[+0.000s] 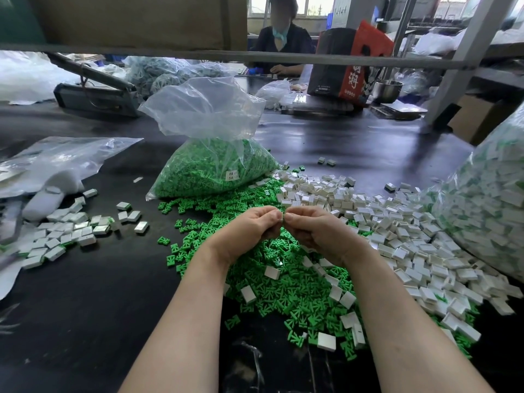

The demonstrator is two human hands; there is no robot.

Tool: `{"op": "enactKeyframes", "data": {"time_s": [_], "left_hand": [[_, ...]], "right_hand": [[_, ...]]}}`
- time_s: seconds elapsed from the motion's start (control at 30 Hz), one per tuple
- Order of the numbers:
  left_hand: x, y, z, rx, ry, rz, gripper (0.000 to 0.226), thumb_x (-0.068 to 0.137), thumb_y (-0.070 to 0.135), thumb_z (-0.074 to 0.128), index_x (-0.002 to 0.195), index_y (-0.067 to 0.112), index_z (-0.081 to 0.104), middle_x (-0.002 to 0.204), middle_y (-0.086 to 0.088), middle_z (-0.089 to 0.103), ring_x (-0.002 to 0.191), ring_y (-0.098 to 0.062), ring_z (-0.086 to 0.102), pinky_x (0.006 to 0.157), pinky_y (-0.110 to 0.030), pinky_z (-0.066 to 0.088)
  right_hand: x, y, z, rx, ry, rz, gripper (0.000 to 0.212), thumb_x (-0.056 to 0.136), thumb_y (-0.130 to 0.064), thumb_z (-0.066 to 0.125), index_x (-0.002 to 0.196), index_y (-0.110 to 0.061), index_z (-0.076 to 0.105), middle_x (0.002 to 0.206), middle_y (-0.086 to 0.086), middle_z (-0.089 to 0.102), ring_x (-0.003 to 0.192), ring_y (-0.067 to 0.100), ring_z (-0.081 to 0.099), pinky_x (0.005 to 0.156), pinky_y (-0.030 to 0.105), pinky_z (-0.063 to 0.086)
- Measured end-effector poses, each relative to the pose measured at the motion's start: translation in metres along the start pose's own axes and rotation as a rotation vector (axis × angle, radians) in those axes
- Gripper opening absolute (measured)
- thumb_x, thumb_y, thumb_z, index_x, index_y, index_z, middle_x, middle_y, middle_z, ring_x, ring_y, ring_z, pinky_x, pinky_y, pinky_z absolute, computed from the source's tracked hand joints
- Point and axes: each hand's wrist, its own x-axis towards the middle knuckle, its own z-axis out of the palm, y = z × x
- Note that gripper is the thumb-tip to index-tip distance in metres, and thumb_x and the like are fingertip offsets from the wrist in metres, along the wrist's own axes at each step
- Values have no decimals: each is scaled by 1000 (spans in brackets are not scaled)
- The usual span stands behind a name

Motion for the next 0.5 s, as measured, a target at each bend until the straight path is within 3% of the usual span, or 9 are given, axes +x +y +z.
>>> {"op": "enactKeyframes", "data": {"time_s": [0.13, 0.4, 0.5], "left_hand": [[1, -1, 0, 19, 5, 6, 28, 105, 18, 39, 80, 17, 52, 69, 7, 45, 58, 1, 42, 57, -10, 38], [1, -2, 0, 45, 21, 27, 33, 105, 17, 39, 76, 20, 53, 68, 7, 46, 54, 5, 43, 55, -7, 37], [2, -4, -1, 34, 25, 11, 30, 105, 18, 40, 78, 19, 55, 69, 8, 48, 61, 0, 45, 65, -14, 39]], "right_hand": [[1, 1, 1, -42, 13, -5, 32, 101, -18, 50, 74, -26, 65, 57, -13, 44, 48, 4, 29, 43, 15, 24], [1, 1, 1, -78, 18, -27, 24, 102, -17, 49, 81, -19, 60, 55, -14, 44, 46, 1, 31, 41, 13, 26], [1, 0, 2, -80, 32, -29, 21, 102, -16, 48, 84, -17, 60, 56, -13, 43, 45, 1, 32, 41, 13, 26]]}}
